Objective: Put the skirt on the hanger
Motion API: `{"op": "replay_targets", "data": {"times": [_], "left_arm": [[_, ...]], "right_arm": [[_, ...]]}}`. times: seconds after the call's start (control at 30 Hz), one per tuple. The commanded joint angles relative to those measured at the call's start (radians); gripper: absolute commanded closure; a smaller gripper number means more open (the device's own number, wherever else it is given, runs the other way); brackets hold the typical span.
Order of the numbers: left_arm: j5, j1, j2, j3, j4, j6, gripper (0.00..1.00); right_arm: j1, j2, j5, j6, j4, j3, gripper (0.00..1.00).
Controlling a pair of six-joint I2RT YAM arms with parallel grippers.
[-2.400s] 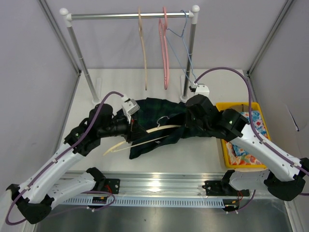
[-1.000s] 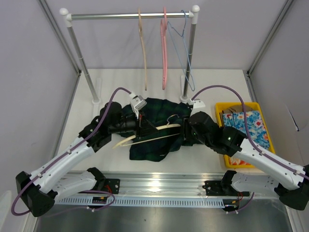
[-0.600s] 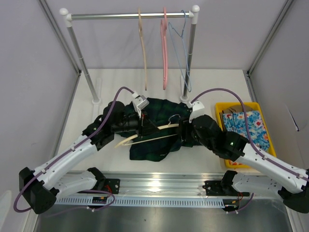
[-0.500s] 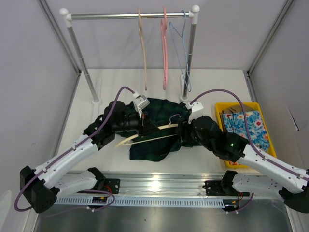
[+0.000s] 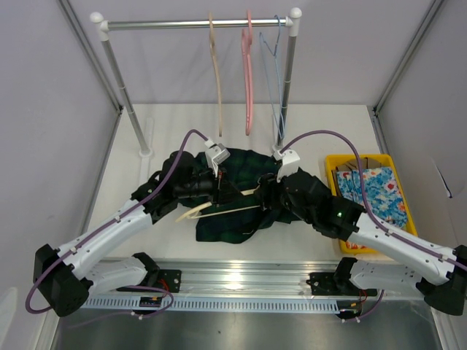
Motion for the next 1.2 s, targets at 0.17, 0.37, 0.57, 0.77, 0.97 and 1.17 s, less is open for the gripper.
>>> {"op": "replay_targets", "data": {"times": [0.17,0.37,0.57,0.77,0.97,1.17], "left_arm": [[0.030,-0.005,0.007,0.025,0.090,-0.019,1.00],[0.031,-0.005,0.015,0.014,0.096,-0.022,1.00],[0.036,-0.006,0.020,0.006,0.107,-0.028,1.00],[0.036,-0.006,0.017,-0.004,0.113,-0.028,1.00],[0.039,-0.005,0.024,-0.001,0.118,-0.034,1.00],[0.039,-0.006,0.027,-0.001,0.119,-0.038,1.00]], "right_arm": [[0.012,0.045,0.071,0.080,0.080,0.048,0.39],[0.015,0.026,0.108,0.119,0.101,0.040,0.42],[0.018,0.015,0.120,0.141,0.126,0.031,0.45],[0.021,0.020,0.135,0.152,0.124,0.037,0.45],[0.023,0.045,0.140,0.193,0.133,0.018,0.55],[0.023,0.055,0.155,0.205,0.146,-0.005,0.55]]}}
